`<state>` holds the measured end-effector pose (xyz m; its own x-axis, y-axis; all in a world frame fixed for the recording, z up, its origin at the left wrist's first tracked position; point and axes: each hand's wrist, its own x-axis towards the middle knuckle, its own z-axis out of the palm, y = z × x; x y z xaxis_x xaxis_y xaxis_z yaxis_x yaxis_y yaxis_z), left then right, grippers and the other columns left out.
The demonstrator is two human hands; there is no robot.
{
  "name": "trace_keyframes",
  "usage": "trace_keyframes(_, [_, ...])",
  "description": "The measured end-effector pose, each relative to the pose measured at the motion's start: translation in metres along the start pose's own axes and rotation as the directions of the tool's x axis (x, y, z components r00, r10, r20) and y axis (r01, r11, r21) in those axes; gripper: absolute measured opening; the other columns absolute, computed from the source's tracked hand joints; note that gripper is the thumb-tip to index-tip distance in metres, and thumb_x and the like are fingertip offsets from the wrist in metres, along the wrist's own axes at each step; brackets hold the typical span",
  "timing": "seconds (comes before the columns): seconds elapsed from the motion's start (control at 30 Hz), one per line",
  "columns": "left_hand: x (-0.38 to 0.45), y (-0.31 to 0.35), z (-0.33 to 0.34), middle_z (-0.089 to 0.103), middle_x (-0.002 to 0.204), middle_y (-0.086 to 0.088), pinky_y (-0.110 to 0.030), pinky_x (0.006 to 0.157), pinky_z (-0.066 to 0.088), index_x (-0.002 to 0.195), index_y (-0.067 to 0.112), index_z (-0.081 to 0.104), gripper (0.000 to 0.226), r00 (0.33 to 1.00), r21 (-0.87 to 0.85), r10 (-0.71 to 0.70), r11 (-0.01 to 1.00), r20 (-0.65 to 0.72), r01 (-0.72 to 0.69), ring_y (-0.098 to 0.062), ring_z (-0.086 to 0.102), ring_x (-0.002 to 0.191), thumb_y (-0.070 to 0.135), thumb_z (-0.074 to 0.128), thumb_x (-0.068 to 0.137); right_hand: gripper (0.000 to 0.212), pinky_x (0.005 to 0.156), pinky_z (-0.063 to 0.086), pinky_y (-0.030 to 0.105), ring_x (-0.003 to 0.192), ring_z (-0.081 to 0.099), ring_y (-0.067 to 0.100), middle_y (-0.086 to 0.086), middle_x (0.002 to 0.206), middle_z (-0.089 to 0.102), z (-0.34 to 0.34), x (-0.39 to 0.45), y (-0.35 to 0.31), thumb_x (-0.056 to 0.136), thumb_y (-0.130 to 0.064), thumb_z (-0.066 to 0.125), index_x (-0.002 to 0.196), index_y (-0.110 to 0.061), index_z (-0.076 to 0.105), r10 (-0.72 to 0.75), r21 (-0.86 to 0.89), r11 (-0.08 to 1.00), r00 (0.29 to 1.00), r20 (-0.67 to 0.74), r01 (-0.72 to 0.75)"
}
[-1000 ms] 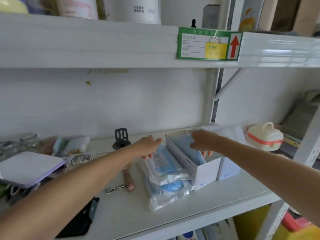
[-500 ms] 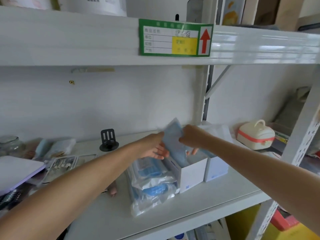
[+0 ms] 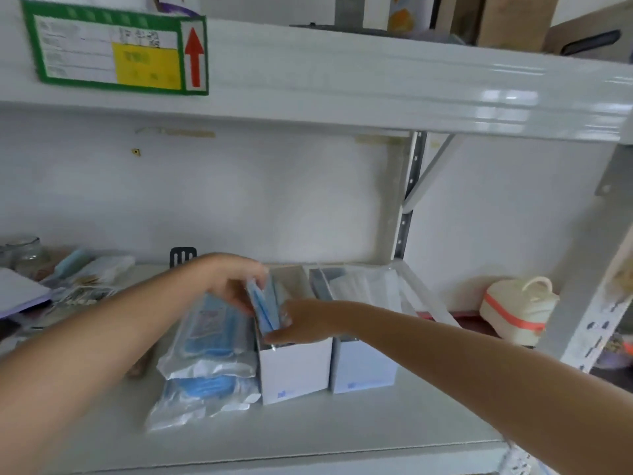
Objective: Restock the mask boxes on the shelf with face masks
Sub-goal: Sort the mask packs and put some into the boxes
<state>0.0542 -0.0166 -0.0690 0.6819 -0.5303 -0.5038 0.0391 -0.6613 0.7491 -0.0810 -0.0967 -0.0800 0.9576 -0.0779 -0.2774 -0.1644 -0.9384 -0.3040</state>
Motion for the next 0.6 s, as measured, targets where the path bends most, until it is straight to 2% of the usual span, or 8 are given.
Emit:
trace_keyframes(0.1, [0.005, -0.005, 0.005, 0.049, 0.072, -0.012, -0.019, 0.031, 0.047, 0.101, -0.004, 0.051, 0.014, 0.985, 0.058, 0.010, 0.998, -0.170, 0.000, -0.020, 0.057, 0.048, -0.004, 0.043, 0.089, 0.038, 0.083, 0.038, 0.021, 0.100, 0.052, 0.023, 0.022, 0.129, 0.055, -0.015, -0.016, 0.018, 0.100, -0.016, 0.036, 0.125, 0.009, 0.051, -0.047, -0.124, 0.991, 0.999, 0.019, 0.049])
trace_keyframes(0.2, [-0.006, -0.008, 0.024, 0.041, 0.067, -0.008, -0.013, 0.027, 0.032, 0.072, 0.004, 0.051, 0.016, 0.930, 0.173, 0.056, 0.985, -0.363, 0.008, -0.015, 0.041, 0.053, -0.002, 0.050, 0.087, 0.033, 0.062, 0.040, -0.001, 0.073, 0.050, 0.015, 0.018, 0.089, 0.058, -0.014, -0.010, 0.032, 0.099, -0.005, 0.032, 0.083, 0.007, 0.058, -0.066, -0.209, 0.976, 0.998, -0.006, 0.063])
trace_keyframes(0.23, [-0.011, -0.008, 0.033, 0.040, 0.064, -0.007, -0.014, 0.028, 0.029, 0.066, 0.007, 0.047, 0.022, 0.905, 0.238, 0.079, 0.971, -0.418, 0.025, -0.015, 0.037, 0.051, 0.001, 0.053, 0.086, 0.031, 0.065, 0.042, -0.002, 0.077, 0.055, 0.016, 0.016, 0.089, 0.058, -0.011, -0.009, 0.033, 0.098, -0.004, 0.033, 0.082, 0.005, 0.057, -0.057, -0.171, 0.984, 0.998, -0.029, 0.051])
trace_keyframes(0.3, [-0.019, -0.005, 0.042, 0.037, 0.060, -0.007, -0.019, 0.036, 0.028, 0.064, 0.008, 0.043, 0.025, 0.884, 0.350, 0.112, 0.935, -0.454, 0.061, -0.015, 0.035, 0.049, 0.004, 0.053, 0.086, 0.029, 0.093, 0.045, 0.022, 0.113, 0.055, 0.031, 0.023, 0.122, 0.055, -0.005, -0.003, 0.035, 0.096, -0.006, 0.038, 0.114, 0.008, 0.055, -0.069, -0.178, 0.983, 0.990, -0.123, 0.046])
trace_keyframes(0.37, [-0.017, -0.006, 0.042, 0.036, 0.059, -0.006, -0.020, 0.040, 0.028, 0.061, 0.009, 0.039, 0.030, 0.896, 0.392, 0.114, 0.917, -0.430, 0.072, -0.014, 0.035, 0.049, 0.003, 0.052, 0.087, 0.039, 0.100, 0.040, 0.040, 0.127, 0.043, 0.039, 0.025, 0.139, 0.040, -0.003, -0.006, 0.035, 0.094, -0.009, 0.043, 0.129, 0.006, 0.045, -0.084, -0.238, 0.970, 0.984, -0.158, 0.045])
trace_keyframes(0.43, [-0.016, -0.006, 0.039, 0.036, 0.060, -0.006, -0.020, 0.039, 0.027, 0.063, 0.009, 0.040, 0.027, 0.901, 0.435, 0.122, 0.897, -0.417, 0.080, -0.014, 0.035, 0.049, 0.003, 0.051, 0.087, 0.038, 0.097, 0.041, 0.039, 0.124, 0.046, 0.039, 0.026, 0.137, 0.043, -0.003, -0.006, 0.033, 0.093, -0.010, 0.044, 0.128, 0.006, 0.046, -0.087, -0.238, 0.970, 0.982, -0.166, 0.046])
trace_keyframes(0.53, [-0.018, -0.001, 0.036, 0.036, 0.061, -0.005, -0.019, 0.036, 0.028, 0.091, 0.002, 0.059, 0.011, 0.904, 0.475, 0.154, 0.878, -0.398, 0.059, -0.014, 0.037, 0.049, 0.003, 0.049, 0.087, 0.033, 0.087, 0.046, 0.032, 0.116, 0.057, 0.032, 0.022, 0.125, 0.058, -0.004, -0.002, 0.024, 0.096, -0.008, 0.039, 0.121, 0.010, 0.053, -0.007, -0.112, 0.994, 0.991, -0.136, -0.009])
trace_keyframes(0.6, [-0.015, -0.001, 0.031, 0.039, 0.062, -0.005, -0.017, 0.032, 0.029, 0.078, 0.007, 0.054, 0.010, 0.909, 0.494, 0.173, 0.868, -0.380, 0.041, -0.014, 0.040, 0.049, 0.005, 0.050, 0.086, 0.032, 0.067, 0.048, 0.029, 0.105, 0.062, 0.030, 0.020, 0.112, 0.061, -0.005, 0.006, 0.024, 0.097, -0.010, 0.041, 0.121, 0.008, 0.053, 0.019, -0.153, 0.988, 0.996, -0.083, -0.031])
